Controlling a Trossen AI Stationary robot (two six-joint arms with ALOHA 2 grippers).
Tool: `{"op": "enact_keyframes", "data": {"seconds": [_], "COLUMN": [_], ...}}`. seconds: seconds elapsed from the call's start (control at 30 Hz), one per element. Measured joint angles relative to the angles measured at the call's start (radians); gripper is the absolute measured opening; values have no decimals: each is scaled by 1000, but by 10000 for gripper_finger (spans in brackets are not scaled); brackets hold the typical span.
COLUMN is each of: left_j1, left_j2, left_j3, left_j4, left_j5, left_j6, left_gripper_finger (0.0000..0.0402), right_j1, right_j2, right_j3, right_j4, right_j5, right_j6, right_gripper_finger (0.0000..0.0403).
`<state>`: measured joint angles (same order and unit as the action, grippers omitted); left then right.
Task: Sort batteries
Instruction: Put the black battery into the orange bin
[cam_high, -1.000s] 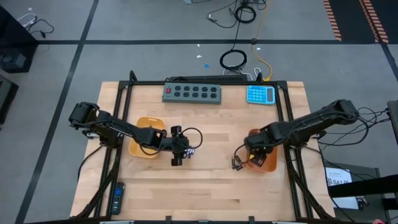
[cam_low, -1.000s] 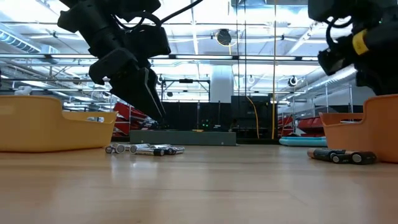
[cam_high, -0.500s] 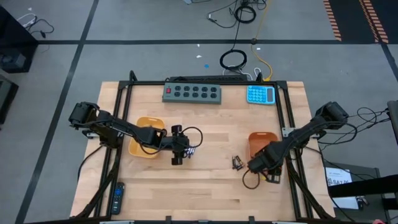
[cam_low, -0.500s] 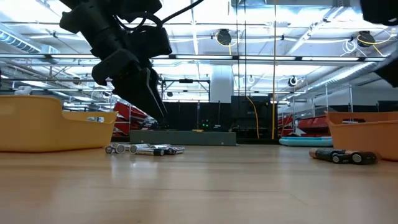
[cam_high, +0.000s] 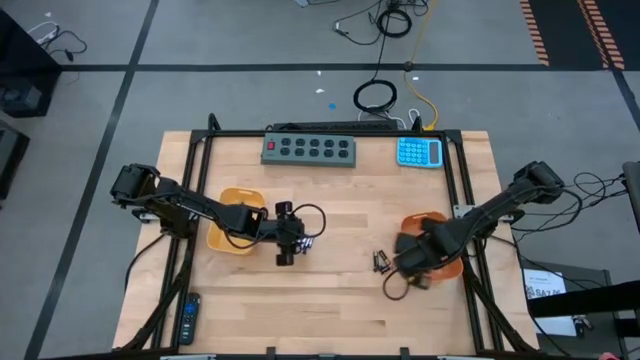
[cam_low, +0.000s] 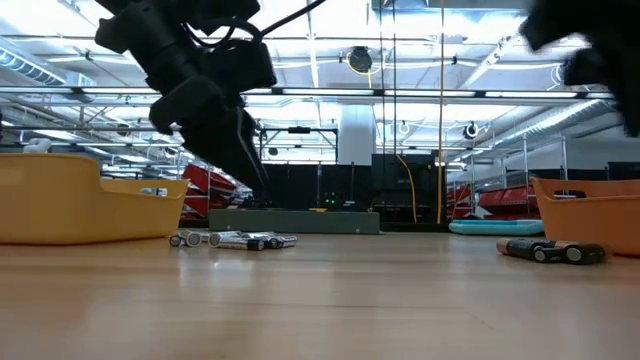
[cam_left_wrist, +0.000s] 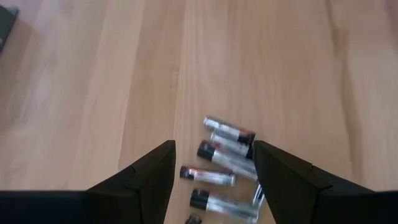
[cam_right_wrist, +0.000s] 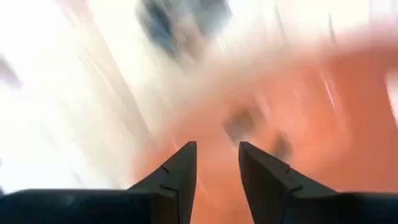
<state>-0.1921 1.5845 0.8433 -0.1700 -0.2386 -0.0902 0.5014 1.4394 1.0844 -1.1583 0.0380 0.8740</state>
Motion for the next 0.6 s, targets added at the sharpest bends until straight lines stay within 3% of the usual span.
{"op": "enact_keyframes", "data": {"seconds": [0.1, 0.2, 0.33, 0.43, 0.6], "left_j1": [-3, -15, -67, -127, -158], "left_j2": [0, 0, 0, 0, 0], "left_j3": [0, 0, 0, 0, -9], "left_j4": [71, 134, 226, 279, 310], "left_j5": [0, -7, -171, -265, -293], "left_j6": [-7, 0, 18, 72, 74], "left_gripper_finger": [226, 226, 226, 226, 226], "right_j1": [-37, -79, -144, -172, -210], "right_j2": [58, 135, 202, 219, 266], "right_j3": [6, 5, 4, 4, 4], "right_j4": [160, 187, 187, 246, 337], "right_j5": [22, 90, 120, 71, -15], "right_j6": [-54, -77, -63, -91, -132], "right_gripper_finger": [115, 115, 116, 116, 116]}}
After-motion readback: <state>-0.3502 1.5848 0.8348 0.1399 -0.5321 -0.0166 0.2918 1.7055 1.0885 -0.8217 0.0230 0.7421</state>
